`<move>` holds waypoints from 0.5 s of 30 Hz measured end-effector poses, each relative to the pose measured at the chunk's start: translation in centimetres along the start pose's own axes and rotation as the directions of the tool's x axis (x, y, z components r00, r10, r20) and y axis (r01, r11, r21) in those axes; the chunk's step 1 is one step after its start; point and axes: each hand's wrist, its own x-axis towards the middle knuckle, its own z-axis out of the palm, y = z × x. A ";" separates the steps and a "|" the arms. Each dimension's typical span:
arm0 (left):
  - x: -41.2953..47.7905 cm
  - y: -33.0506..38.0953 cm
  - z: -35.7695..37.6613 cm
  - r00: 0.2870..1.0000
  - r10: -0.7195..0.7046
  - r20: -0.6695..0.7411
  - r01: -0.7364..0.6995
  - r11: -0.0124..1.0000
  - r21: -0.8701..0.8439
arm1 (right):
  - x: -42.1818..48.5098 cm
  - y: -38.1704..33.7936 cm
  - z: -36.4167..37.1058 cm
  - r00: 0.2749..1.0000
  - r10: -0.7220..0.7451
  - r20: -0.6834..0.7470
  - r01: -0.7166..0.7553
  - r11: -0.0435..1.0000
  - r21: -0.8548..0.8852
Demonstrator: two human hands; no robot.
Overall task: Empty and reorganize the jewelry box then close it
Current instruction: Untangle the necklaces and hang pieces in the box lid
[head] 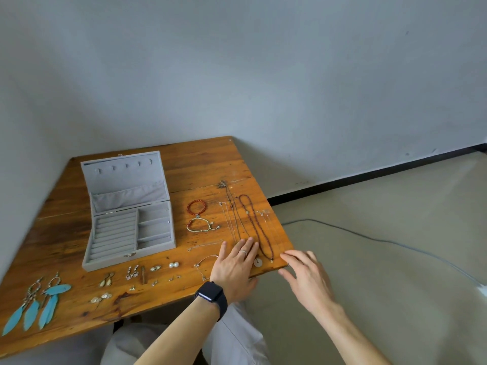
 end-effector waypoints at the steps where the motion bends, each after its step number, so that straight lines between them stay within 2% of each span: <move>1: 0.0 -0.2 0.0 1.000 0.009 -0.003 -0.009 1.000 0.005 | -0.1 0.1 0.0 1.000 -0.011 -0.017 0.011 1.000 0.011; 4: -0.2 -0.2 -0.2 0.999 0.028 -0.019 -0.029 0.999 -0.021 | 0.0 0.5 0.0 0.999 -0.022 -0.047 0.024 0.999 0.032; 8: -1.0 0.5 -0.8 0.991 0.011 -0.137 -0.037 0.982 -0.187 | 0.4 0.8 -0.4 0.999 -0.025 -0.037 0.027 0.998 0.051; 11: -1.3 1.7 -1.5 0.975 -0.017 -0.222 -0.048 0.958 -0.283 | 0.7 0.9 -0.6 1.000 -0.029 0.000 0.029 0.999 0.043; 15: -1.6 3.2 -2.2 0.974 -0.042 -0.221 -0.046 0.924 -0.379 | 1.2 0.6 -0.9 0.996 0.030 0.084 -0.029 1.000 -0.012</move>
